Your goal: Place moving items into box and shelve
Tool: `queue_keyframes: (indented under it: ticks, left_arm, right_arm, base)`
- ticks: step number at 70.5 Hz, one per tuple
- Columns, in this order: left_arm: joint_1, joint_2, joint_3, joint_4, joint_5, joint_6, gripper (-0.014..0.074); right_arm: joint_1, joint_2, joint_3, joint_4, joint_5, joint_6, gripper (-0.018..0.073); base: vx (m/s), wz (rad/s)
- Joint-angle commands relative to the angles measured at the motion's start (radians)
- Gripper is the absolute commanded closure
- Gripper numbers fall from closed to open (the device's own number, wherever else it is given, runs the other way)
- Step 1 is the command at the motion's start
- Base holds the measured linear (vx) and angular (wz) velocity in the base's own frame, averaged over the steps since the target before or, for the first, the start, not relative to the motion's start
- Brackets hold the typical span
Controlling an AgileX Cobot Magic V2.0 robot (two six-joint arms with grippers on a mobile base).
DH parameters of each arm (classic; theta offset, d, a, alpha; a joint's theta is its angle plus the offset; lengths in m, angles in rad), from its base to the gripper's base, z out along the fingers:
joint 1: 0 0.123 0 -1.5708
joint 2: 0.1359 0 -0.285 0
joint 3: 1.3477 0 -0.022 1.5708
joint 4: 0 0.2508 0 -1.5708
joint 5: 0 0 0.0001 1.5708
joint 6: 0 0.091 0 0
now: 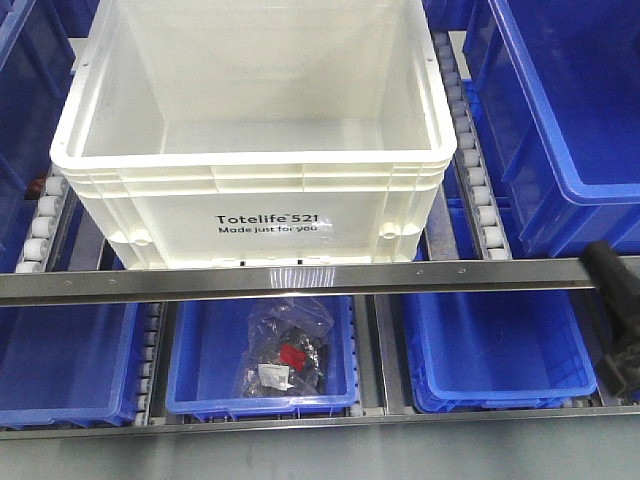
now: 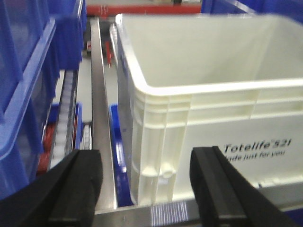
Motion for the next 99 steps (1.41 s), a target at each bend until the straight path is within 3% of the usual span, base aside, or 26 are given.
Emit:
queue_keyframes:
  ticks: [1,17,23,30,36,38,66,99]
  left_arm:
    - [-0.005,0.011,-0.014,-0.006,-0.143,-0.002,0.0078]
    - [-0.005,0.011,-0.014,-0.006,-0.134,-0.007,0.0079]
    - [-0.005,0.011,-0.014,-0.006,-0.134,-0.007,0.0123]
    - [-0.005,0.011,-0.014,-0.006,-0.134,-0.007,0.0321]
    - [-0.005,0.011,-0.014,-0.006,-0.134,-0.007,0.0587]
    - [-0.005,0.011,-0.014,-0.006,-0.134,-0.005,0.0626]
    - [-0.005,0.011,-0.014,-0.006,-0.025,-0.007,0.0624]
    - [-0.005,-0.022,0.001,0.013,-0.024,0.002,0.0624]
  right_arm:
    - [-0.001,0.024,-0.026,-0.001,-0.128,-0.01,0.0023]
    - [-0.001,0.034,-0.026,-0.001,-0.113,-0.01,0.0029]
    - [-0.001,0.034,-0.026,-0.001,-0.113,-0.01,0.0106]
    - [-0.001,0.034,-0.026,-0.001,-0.113,-0.01,0.0335]
    - [-0.001,0.034,-0.026,-0.001,-0.113,-0.01,0.058]
    - [-0.001,0.034,-0.026,0.0,-0.113,-0.01,0.058]
    - [-0.001,0.034,-0.026,0.0,-0.1,-0.01,0.0574]
    - [-0.001,0.034,-0.026,0.0,-0.099,-0.01,0.0574]
  base:
    - [0.0,0.0]
    - [0.0,0.0]
    - [0.0,0.0]
    - [0.0,0.0]
    - [0.0,0.0]
    - [0.0,0.0]
    - [0.0,0.0]
    - [0.0,0.0]
